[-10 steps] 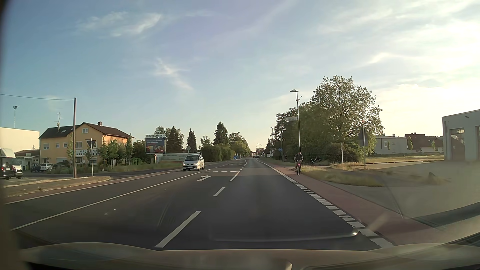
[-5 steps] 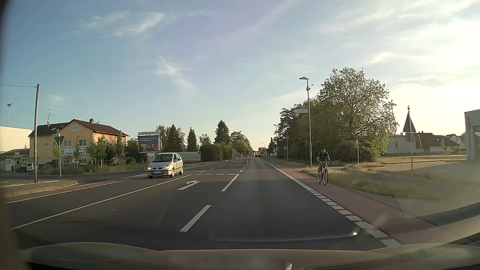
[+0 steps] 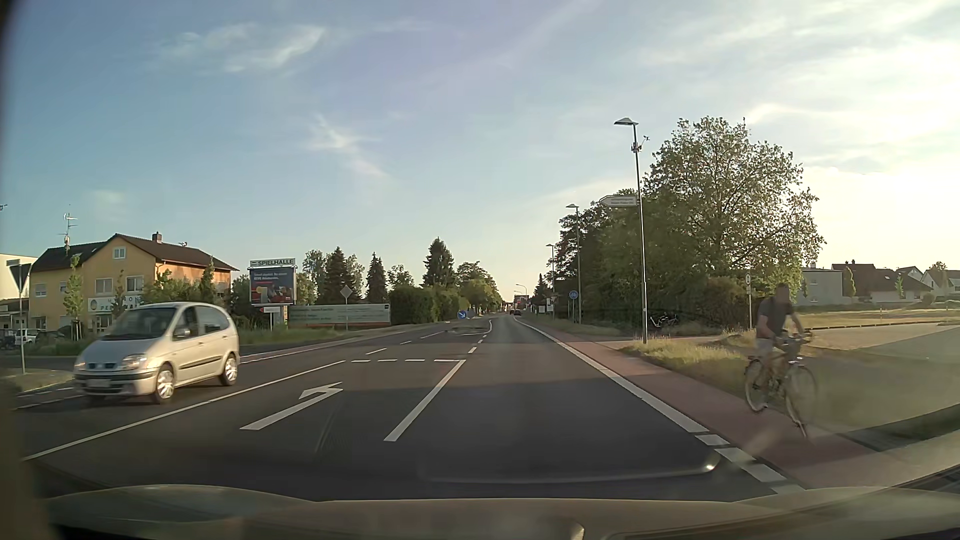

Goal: Follow the waypoints while adhering to traffic rules and regulations

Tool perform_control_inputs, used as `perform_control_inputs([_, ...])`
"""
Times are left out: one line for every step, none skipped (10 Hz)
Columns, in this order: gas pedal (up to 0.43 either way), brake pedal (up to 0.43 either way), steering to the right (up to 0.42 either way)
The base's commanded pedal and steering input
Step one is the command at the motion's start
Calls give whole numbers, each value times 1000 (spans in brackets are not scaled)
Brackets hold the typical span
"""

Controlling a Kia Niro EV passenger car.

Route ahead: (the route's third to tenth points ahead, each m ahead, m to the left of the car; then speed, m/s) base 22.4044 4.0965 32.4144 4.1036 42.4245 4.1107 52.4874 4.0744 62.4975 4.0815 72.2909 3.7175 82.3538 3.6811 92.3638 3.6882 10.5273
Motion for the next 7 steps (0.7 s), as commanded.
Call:
perform_control_inputs([118,30,3])
perform_control_inputs([110,30,3])
perform_control_inputs([110,30,3])
perform_control_inputs([98,30,3])
perform_control_inputs([87,30,3])
perform_control_inputs([79,30,3])
perform_control_inputs([79,30,3])
